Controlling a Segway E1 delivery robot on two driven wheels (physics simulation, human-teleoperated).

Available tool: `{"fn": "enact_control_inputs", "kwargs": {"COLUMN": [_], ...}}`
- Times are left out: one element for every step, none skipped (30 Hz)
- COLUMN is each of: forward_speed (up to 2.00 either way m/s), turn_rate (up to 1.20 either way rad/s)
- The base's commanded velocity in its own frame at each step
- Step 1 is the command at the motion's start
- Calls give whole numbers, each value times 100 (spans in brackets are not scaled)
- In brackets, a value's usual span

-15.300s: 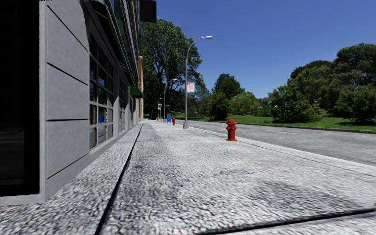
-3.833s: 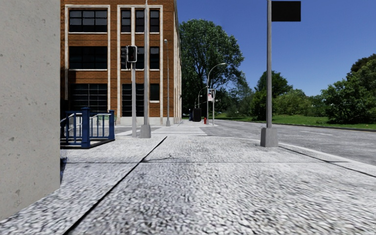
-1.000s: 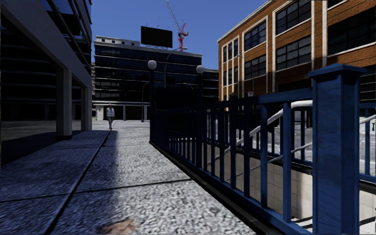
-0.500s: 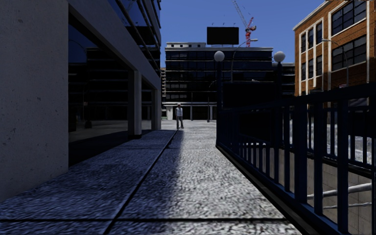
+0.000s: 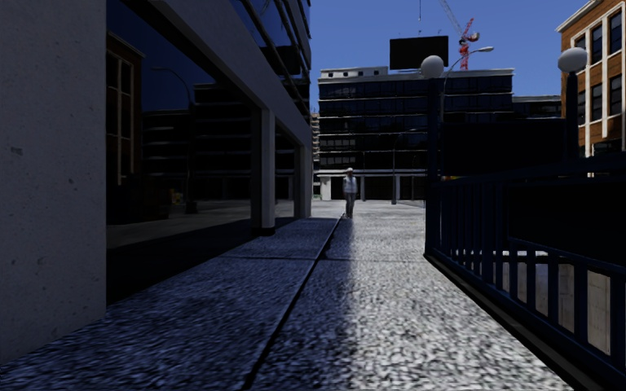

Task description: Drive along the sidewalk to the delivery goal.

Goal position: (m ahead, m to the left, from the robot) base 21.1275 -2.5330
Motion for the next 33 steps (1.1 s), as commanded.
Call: {"fn": "enact_control_inputs", "kwargs": {"forward_speed": [200,200,200,200,200,200,200,200,200,200,200,200,200,200,200,200,200,200,200,200,200,200,200,200,200,200,200,200,200,200,200,200,200], "turn_rate": [0,0,0,0,0,0,0,0,0,0,0,0,0,0,0,0,0,0,0,0,0,0,0,0,0,0,0,0,0,0,0,0,0]}}
